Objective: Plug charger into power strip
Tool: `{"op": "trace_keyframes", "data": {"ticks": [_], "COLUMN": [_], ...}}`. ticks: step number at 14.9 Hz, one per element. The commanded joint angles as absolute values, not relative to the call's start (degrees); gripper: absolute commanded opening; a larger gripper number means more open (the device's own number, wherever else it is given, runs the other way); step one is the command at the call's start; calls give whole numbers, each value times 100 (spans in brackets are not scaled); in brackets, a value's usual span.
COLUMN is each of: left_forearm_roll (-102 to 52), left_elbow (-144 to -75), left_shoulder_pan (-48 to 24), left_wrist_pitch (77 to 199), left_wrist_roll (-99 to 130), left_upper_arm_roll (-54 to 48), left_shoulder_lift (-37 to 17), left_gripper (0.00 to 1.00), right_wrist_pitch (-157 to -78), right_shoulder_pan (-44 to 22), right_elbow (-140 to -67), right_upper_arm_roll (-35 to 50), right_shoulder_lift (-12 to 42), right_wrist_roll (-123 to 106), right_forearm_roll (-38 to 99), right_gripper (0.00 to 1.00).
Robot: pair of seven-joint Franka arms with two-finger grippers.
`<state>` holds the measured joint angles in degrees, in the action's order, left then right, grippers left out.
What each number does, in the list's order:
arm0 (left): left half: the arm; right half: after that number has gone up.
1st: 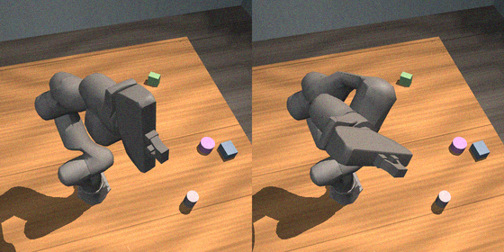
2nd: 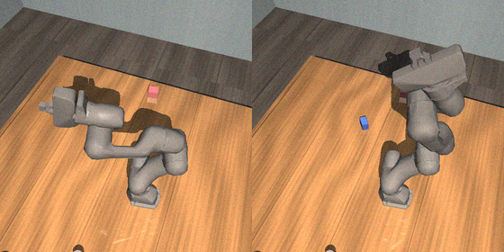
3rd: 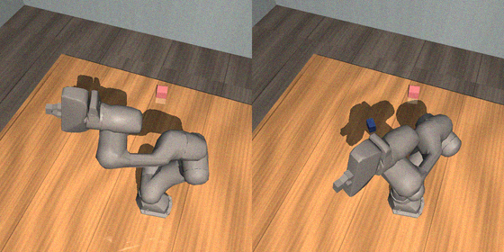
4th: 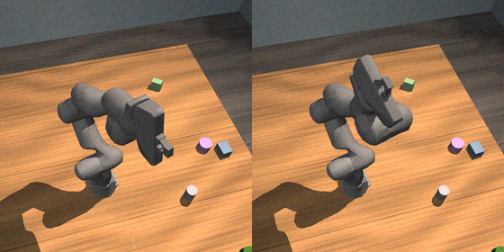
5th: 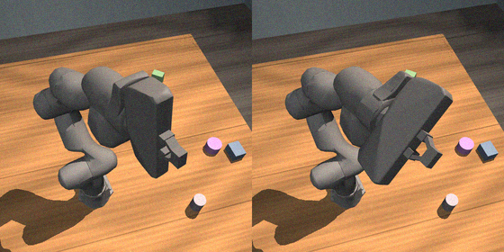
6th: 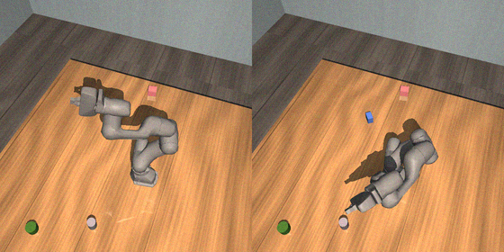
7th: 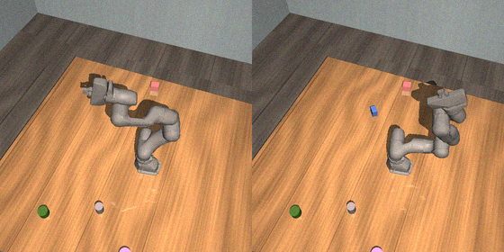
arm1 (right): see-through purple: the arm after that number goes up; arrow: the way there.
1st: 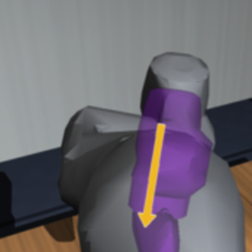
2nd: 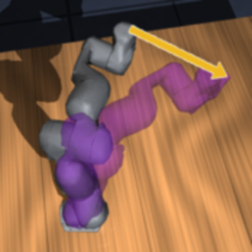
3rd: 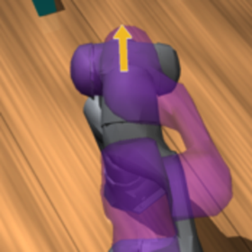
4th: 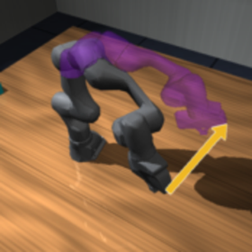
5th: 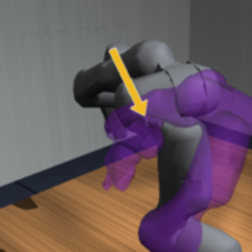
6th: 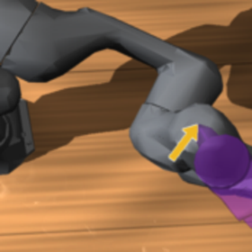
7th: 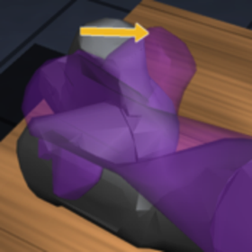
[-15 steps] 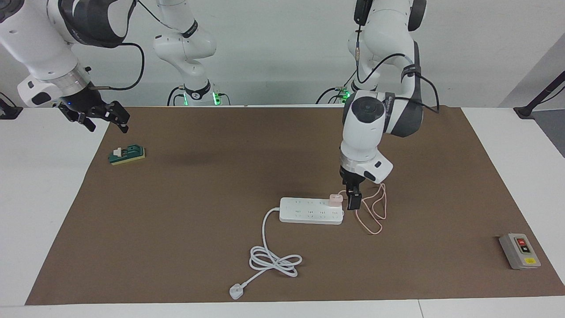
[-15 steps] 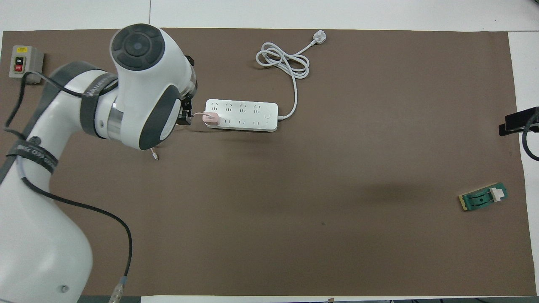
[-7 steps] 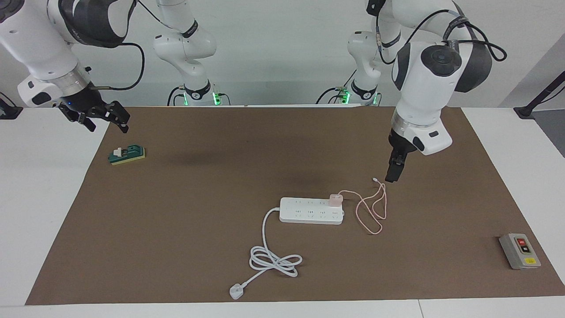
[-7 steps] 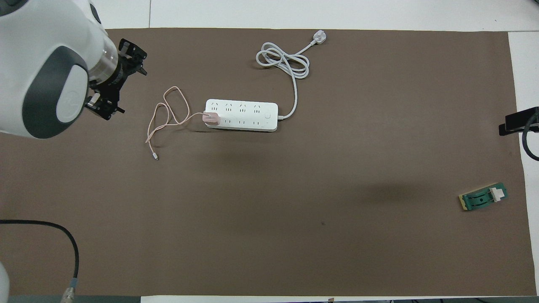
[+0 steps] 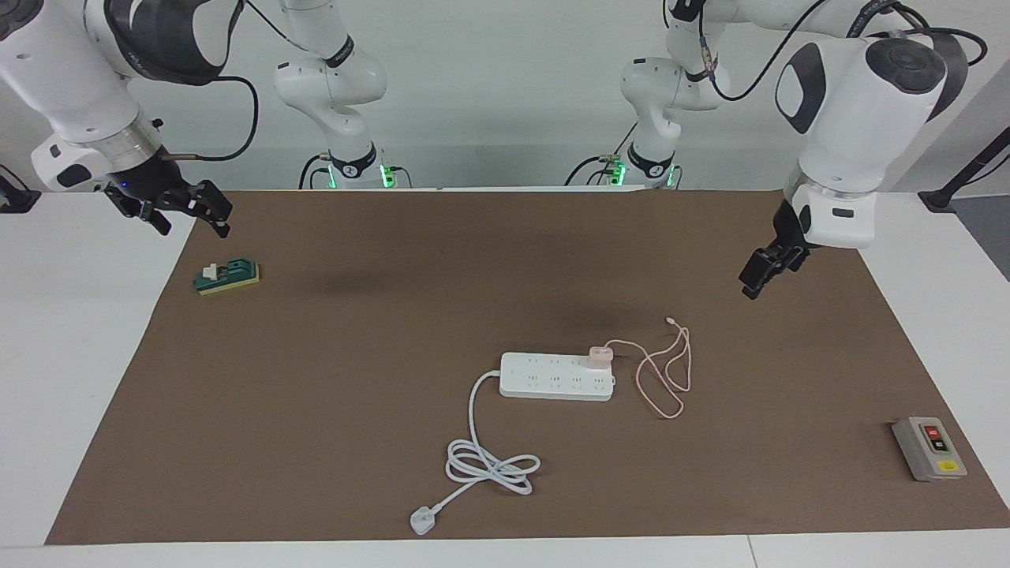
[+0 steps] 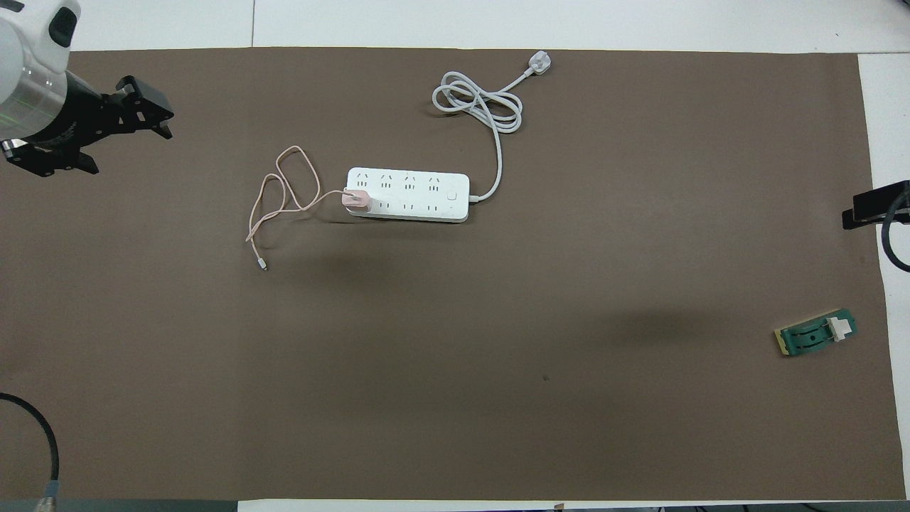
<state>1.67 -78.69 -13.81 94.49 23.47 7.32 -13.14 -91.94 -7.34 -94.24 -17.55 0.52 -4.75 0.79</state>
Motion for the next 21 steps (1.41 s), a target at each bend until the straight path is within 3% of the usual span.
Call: {"op": "trace_keyframes", "data": {"ticks": [1,5,13,21], "left_forearm_roll": [-35,-18,263,545], "left_elbow": [-7857,-7971,-9658,-9448], "left_shoulder_pan": [-1065,-993,-800,-439], "left_wrist_pitch": [9246,9246,9650,9413], "left_wrist_roll": [953,230,-26,587], "left_upper_arm_roll": [686,659,668,730], "left_shoulder_lift": [-1204,-888,289,308], "left_gripper": [100,100,100,100], "right_wrist_pitch": [-9097,-9097,-9097,-9097], "right_shoulder_pan": [-703,-703,-703,-703], "right_elbow": [-9466,-9466,-9466,-9466], "right_upper_arm_roll": [-1723,-1723,-1723,-1723], "right_shoulder_lift": [-26,-26,-26,-26], "right_wrist_roll": [-404,-404,-404,-404], "right_forearm_roll": [105,105,105,105], "right_gripper": [100,100,100,100]}}
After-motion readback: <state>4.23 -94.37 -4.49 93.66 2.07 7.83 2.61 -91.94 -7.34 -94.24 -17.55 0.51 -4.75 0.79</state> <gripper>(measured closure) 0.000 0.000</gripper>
